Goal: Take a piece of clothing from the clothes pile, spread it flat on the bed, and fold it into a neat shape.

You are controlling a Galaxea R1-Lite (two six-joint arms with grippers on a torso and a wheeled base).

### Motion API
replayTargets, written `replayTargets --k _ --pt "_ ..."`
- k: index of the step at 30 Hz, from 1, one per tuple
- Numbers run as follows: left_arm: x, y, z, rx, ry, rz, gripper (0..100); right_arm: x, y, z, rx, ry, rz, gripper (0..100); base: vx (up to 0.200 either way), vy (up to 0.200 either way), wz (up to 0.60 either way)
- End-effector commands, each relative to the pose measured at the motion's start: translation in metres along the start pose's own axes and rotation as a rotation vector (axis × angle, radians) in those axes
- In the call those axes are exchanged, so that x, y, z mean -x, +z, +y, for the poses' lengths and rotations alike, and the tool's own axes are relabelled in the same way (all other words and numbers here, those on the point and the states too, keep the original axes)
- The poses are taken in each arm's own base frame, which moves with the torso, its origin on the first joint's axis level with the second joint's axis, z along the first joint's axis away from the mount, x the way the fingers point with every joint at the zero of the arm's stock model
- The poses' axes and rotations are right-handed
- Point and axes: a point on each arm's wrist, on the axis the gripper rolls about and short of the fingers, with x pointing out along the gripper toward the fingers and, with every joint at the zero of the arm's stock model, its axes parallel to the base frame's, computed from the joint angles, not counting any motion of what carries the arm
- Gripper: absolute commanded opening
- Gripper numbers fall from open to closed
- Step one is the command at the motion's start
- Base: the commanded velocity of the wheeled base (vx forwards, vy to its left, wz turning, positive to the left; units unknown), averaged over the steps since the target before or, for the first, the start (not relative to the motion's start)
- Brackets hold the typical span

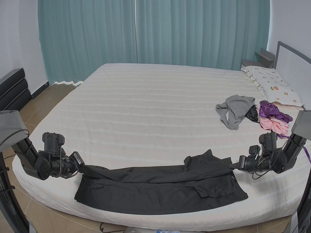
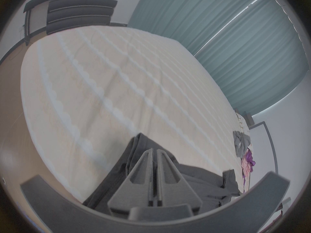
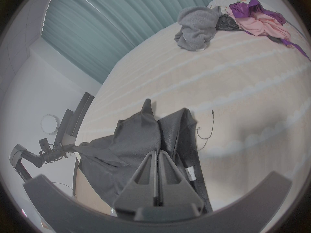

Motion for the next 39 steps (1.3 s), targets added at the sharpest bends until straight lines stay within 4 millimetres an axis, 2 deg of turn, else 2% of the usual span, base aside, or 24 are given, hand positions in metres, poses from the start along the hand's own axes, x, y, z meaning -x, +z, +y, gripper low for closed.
replayTargets --k 1,5,6,7,12,18,23,26,27,31,36,37,39 --pt "0.0 -0.011 0.008 0.004 0.013 0.045 0 -0.003 -0.009 -0.008 -0.014 -0.015 0.034 0 0.0 0.0 0.0" --pt "0.001 -0.016 0.011 0.008 0.02 0.055 0 -0.004 -0.013 -0.01 -0.011 -0.02 0.055 0 0.0 0.0 0.0" --pt "0.002 -0.018 0.013 0.006 0.021 0.056 100 -0.004 -0.016 -0.011 -0.001 -0.022 0.063 0 0.0 0.0 0.0" --pt "0.003 -0.02 0.014 0.005 0.02 0.057 100 -0.004 -0.016 -0.011 0.003 -0.022 0.061 100 0.0 0.0 0.0" --pt "0.008 -0.022 0.015 0.006 0.009 0.04 100 0.007 -0.002 -0.004 -0.006 0.003 0.003 100 0.0 0.0 0.0" --pt "0.016 -0.012 0.008 0.005 -0.024 -0.011 100 0.018 0.019 0.01 -0.04 0.043 -0.074 100 0.0 0.0 0.0" --pt "0.005 0.001 -0.005 -0.008 -0.061 -0.05 100 0.006 0.034 0.024 -0.111 0.024 -0.101 100 0.0 0.0 0.0" --pt "-0.005 0.002 -0.007 -0.009 -0.058 -0.049 100 -0.002 0.035 0.025 -0.149 0.015 -0.099 100 0.0 0.0 0.0" --pt "-0.018 0.002 -0.005 0.002 -0.037 -0.042 100 -0.013 0.034 0.026 -0.206 0.019 -0.088 100 0.0 0.0 0.0" --pt "-0.023 -0.001 -0.001 0.032 -0.016 -0.03 100 -0.02 0.031 0.022 -0.257 0.014 -0.073 100 0.0 0.0 0.0" --pt "-0.004 0.007 -0.011 0.071 -0.055 -0.078 100 -0.016 0.034 0.02 -0.282 0.013 -0.088 100 0.0 0.0 0.0" --pt "0.008 0.012 -0.019 0.136 -0.091 -0.107 100 -0.015 0.035 0.022 -0.293 0.016 -0.096 100 0.0 0.0 0.0" --pt "0.016 0.013 -0.028 0.198 -0.128 -0.122 100 -0.013 0.039 0.027 -0.283 0.019 -0.112 100 0.0 0.0 0.0"
